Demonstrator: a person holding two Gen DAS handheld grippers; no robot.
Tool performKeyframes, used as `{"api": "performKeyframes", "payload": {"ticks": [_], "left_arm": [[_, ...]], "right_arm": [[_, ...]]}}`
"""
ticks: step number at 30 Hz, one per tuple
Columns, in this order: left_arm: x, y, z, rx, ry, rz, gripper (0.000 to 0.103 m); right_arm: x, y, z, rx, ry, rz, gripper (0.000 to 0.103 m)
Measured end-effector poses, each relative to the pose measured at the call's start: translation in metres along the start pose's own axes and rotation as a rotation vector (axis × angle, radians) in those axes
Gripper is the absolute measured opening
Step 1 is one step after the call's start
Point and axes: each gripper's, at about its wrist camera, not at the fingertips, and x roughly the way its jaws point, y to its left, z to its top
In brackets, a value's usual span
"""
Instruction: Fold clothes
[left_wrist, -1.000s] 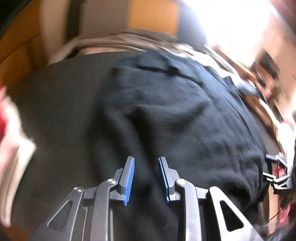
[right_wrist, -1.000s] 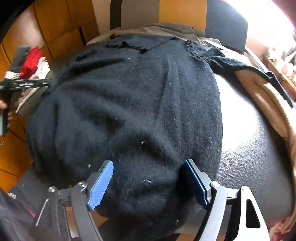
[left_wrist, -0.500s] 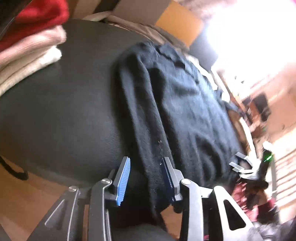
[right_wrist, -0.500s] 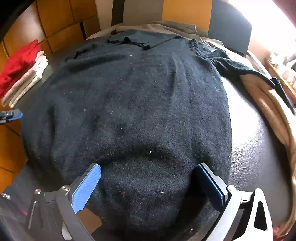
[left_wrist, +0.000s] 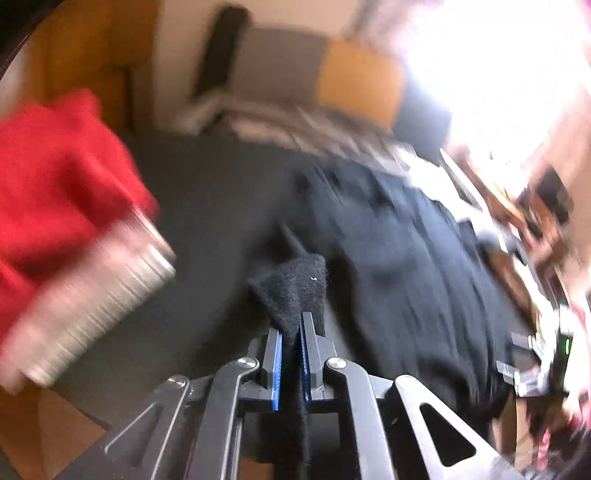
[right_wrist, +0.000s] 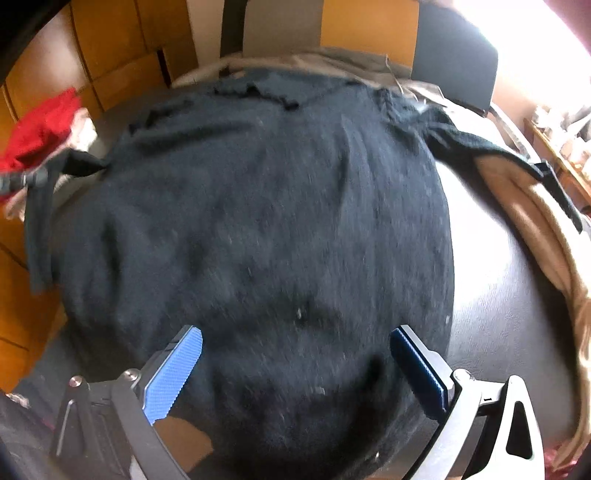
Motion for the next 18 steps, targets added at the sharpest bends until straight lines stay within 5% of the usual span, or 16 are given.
{"api": "performKeyframes", "payload": {"ticks": [5,11,14,18], "left_arm": [[-0.011,0.049,0.066,-0.028,-0.067,0.179,0.007],[0.026,0.083,0.117,-0.065,-0.051,0.419,0.008],[0.042,0.091,0.14,-0.082,-0.023,0.57,0.017],[0.029,0.078,0.146,-0.196,-0.118,0.647,0.02]], "right_arm": [[-0.01,0.004,0.031,0.002,-0.097,0.046,0.103],[0.043,0.021,0.051,-0.055,0.036,0.033,0.103],[0.054,0.029,0.045,-0.102,0.069,0.004,0.103],[0.047,0.023,0.042,-0.08,0.061,0.065,0.103]]}}
